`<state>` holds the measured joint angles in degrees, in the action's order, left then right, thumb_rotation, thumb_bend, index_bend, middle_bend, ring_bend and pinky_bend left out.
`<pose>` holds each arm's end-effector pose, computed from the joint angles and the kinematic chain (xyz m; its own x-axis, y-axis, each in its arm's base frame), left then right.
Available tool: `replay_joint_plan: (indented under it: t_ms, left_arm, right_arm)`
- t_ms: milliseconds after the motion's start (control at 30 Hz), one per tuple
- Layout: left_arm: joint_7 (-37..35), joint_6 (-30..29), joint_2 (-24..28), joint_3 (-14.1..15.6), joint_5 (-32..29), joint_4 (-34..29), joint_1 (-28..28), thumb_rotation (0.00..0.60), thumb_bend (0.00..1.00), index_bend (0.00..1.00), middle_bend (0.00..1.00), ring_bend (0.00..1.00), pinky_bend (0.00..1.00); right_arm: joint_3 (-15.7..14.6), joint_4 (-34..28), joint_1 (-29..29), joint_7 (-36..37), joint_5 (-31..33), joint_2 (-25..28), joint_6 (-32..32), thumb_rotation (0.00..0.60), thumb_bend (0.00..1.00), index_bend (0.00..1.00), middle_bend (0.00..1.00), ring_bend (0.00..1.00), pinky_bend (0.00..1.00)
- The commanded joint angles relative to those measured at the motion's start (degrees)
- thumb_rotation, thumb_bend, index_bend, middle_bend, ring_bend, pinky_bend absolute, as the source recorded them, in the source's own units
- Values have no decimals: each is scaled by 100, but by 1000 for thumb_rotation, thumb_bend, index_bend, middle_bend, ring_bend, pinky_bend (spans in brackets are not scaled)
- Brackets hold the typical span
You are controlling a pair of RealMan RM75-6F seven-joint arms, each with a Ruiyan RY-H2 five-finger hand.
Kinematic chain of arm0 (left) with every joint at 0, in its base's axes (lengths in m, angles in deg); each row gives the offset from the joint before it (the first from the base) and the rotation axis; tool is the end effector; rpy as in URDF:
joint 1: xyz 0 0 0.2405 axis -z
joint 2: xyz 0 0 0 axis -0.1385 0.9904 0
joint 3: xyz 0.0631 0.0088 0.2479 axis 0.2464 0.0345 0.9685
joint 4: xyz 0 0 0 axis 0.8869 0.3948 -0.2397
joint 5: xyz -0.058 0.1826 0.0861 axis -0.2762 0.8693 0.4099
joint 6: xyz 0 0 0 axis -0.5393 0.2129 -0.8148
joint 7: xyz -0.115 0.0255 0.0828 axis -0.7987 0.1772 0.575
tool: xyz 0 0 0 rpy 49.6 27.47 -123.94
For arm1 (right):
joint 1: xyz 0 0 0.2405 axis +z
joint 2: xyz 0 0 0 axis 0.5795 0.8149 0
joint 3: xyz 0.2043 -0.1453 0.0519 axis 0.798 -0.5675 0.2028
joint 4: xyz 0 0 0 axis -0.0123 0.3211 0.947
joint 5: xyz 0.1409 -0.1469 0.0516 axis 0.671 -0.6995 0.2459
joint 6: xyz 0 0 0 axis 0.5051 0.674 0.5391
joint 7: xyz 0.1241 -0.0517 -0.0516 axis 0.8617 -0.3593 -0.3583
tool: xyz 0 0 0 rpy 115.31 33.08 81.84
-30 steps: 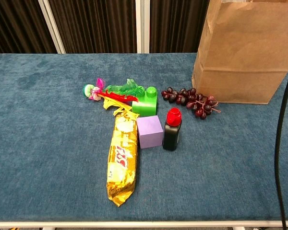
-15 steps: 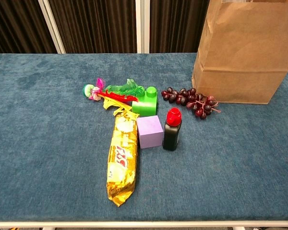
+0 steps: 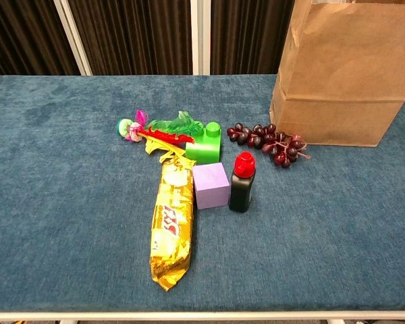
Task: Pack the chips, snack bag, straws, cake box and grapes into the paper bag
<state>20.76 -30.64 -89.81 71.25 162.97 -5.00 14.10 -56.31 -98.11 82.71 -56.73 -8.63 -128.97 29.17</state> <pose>-0.3548 0.1930 0.1243 0.3706 0.0108 0.9287 0.9285 0.0212 -0.3707 -0.0868 -0.3739 0.2302 0.6533 0.2984 0.6958 -0.6891 -0.1461 0.7098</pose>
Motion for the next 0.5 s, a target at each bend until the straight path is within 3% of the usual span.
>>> replay_joint_plan:
  t_ms: [33, 500]
  left_arm:
    - [2, -2, 4, -1, -8, -4, -2, 600, 88, 45, 9, 0, 117]
    - [22, 57, -21, 14, -35, 64, 18, 600, 88, 45, 9, 0, 117]
  right_arm:
    - [-64, 135, -112, 149, 45, -123, 19, 600, 143, 585, 409, 281, 339]
    - [-182, 886, -203, 617, 133, -591, -401, 600, 150, 585, 406, 280, 339]
